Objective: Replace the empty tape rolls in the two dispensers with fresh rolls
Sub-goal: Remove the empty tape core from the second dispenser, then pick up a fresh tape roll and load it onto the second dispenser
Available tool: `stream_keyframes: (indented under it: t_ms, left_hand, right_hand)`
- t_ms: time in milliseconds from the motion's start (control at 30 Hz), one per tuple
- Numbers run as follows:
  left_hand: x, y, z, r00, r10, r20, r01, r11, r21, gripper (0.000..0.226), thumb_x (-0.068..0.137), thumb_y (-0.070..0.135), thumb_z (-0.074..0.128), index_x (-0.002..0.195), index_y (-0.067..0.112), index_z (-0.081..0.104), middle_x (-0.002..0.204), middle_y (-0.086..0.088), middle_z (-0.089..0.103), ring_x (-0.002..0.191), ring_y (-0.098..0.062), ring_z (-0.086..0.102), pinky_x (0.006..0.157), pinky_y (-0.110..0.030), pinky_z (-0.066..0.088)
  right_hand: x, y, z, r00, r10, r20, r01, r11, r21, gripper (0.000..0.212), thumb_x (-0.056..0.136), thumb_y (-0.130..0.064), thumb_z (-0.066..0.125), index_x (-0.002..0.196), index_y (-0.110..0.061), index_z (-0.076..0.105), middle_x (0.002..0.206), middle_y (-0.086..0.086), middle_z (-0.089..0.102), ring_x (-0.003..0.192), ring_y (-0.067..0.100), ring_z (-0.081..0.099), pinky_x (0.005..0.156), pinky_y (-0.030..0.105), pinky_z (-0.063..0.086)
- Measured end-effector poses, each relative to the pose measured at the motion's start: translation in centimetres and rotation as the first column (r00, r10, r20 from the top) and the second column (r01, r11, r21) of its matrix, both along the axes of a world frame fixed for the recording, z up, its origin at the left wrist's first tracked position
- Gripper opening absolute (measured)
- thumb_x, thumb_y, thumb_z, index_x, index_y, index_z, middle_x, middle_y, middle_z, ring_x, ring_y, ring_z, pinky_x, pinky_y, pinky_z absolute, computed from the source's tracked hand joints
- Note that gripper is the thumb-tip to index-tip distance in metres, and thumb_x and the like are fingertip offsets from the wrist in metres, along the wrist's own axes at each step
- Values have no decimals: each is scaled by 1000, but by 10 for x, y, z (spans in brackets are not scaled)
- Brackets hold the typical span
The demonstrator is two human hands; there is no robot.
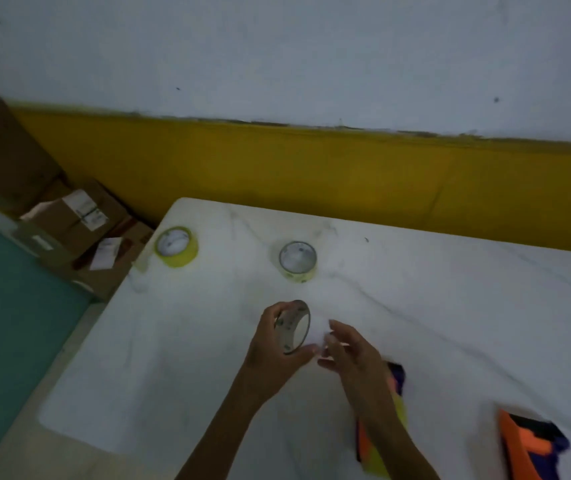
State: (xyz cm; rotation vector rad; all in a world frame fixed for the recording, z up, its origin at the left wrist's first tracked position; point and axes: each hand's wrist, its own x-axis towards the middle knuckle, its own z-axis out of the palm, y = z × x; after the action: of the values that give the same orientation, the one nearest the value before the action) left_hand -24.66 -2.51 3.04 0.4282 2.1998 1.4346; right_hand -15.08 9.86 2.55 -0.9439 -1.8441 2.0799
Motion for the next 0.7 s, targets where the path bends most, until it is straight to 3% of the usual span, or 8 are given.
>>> stream_keyframes:
  t_ms: [133,233,333,500,567,633,700]
  left_hand:
    - [-108,-40,-25,993,-14,-118,-11,978,-209,79,61,33,83,127,19,41,121,4,47,111,-13,51,90,-20,43]
    - [-168,-48,-47,964,-69,-255,-21,942,-336,87,57,40,82,129,14,39,129,-9,48,116,-27,51,97,-42,49]
    - [-207,-42,-57,923,-132,-362,-41,901,-432,90,60,36,83,133,10,35,132,-17,45,116,-37,48,94,-47,48]
    - [-245,-43,-73,960,-164,-226,73,928,-365,105,61,29,85,141,2,23,142,-24,30,131,-39,34,108,-46,37]
    - [-260,-63,-78,926,-202,-318,64,916,-395,100,65,30,79,142,2,22,145,-24,29,136,-38,29,112,-50,31]
    - [-278,-95,-86,848,-234,-475,-62,847,-527,91,69,32,72,142,3,26,146,-22,33,138,-39,28,115,-54,24]
    - [-294,-129,-96,815,-223,-535,-190,769,-610,73,74,28,71,135,4,39,141,-22,44,135,-40,34,117,-55,18]
  right_hand:
    - [-73,-40,-12,1000,10,27,-11,999,43,20,95,-16,55,109,-16,68,104,6,70,86,24,70,76,34,62]
    - [-130,-58,-19,998,57,39,-59,996,63,19,95,-14,54,99,-24,70,99,2,71,87,27,70,79,39,60]
    - [-184,-66,-23,994,83,64,-88,993,77,24,94,-12,55,91,-33,67,95,-5,72,85,20,70,79,37,58]
    - [-238,-66,-49,990,96,100,-101,994,44,20,88,-18,59,87,-35,68,106,4,71,97,29,69,88,47,55]
    - [-249,-65,-55,990,93,106,-95,995,12,16,90,-16,58,95,-26,70,112,9,70,100,33,67,90,46,53]
    - [-252,-66,-58,994,69,90,-67,997,-27,20,93,-10,56,108,-7,68,115,14,68,96,30,65,86,42,50]
    - [-254,-71,-54,993,79,86,-79,997,-1,23,94,-11,55,112,-3,67,116,16,69,96,28,66,84,40,51]
